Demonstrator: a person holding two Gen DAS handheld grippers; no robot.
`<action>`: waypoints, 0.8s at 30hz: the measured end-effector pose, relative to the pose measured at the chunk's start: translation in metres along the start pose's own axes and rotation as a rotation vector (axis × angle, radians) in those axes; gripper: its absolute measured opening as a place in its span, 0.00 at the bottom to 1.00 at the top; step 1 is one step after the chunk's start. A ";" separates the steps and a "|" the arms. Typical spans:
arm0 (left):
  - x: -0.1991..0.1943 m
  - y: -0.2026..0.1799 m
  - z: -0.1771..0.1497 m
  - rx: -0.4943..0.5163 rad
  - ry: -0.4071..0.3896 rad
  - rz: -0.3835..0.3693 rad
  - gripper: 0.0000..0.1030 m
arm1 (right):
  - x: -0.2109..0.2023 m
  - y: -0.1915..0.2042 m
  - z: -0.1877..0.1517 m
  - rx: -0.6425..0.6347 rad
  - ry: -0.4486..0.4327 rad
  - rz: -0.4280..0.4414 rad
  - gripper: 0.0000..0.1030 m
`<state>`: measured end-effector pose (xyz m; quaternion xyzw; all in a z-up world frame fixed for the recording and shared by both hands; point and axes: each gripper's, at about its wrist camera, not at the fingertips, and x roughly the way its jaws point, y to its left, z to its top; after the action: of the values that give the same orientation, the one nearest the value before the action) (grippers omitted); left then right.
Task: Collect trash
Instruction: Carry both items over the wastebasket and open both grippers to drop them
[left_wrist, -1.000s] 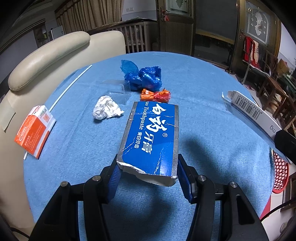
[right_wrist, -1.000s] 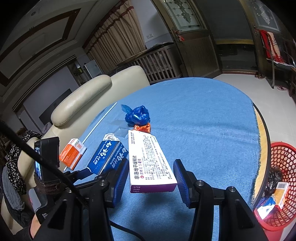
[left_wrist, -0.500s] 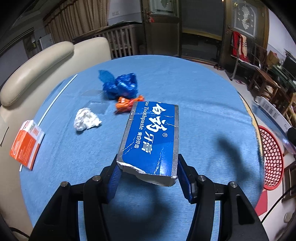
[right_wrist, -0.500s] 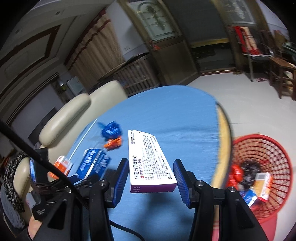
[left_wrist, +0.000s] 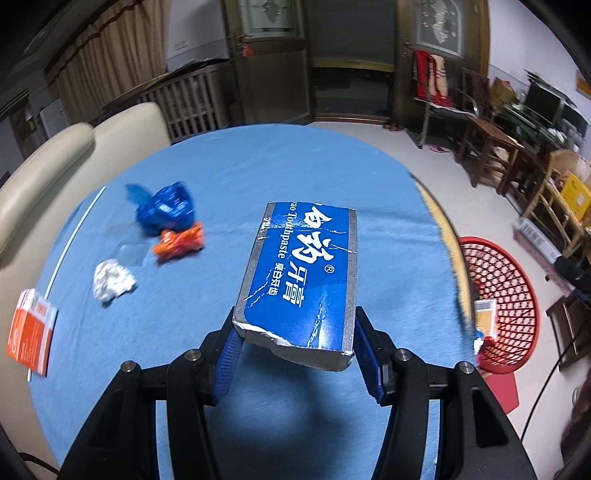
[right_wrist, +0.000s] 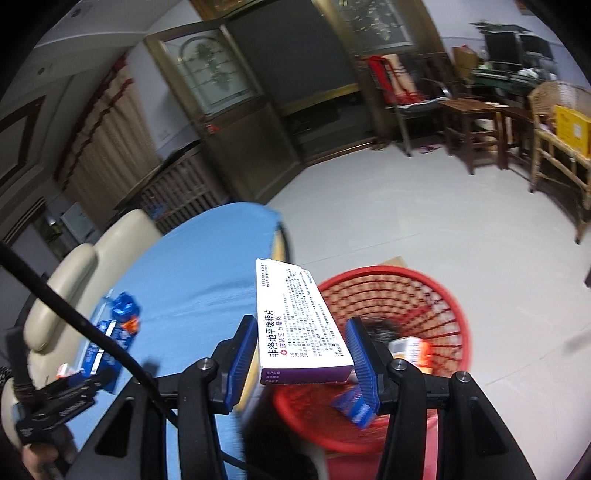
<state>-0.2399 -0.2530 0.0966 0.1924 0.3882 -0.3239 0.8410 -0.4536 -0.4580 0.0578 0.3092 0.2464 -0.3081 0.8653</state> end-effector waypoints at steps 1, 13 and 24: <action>0.000 -0.005 0.002 0.011 -0.002 -0.007 0.57 | 0.002 -0.005 0.001 0.008 0.004 -0.006 0.51; -0.001 -0.062 0.034 0.108 -0.035 -0.104 0.57 | 0.040 -0.049 0.006 0.077 0.074 -0.121 0.76; 0.009 -0.152 0.047 0.230 0.016 -0.289 0.57 | -0.008 -0.091 0.019 0.206 -0.024 -0.143 0.76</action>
<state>-0.3168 -0.3925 0.1080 0.2322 0.3789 -0.4820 0.7551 -0.5173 -0.5239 0.0411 0.3742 0.2244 -0.3963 0.8078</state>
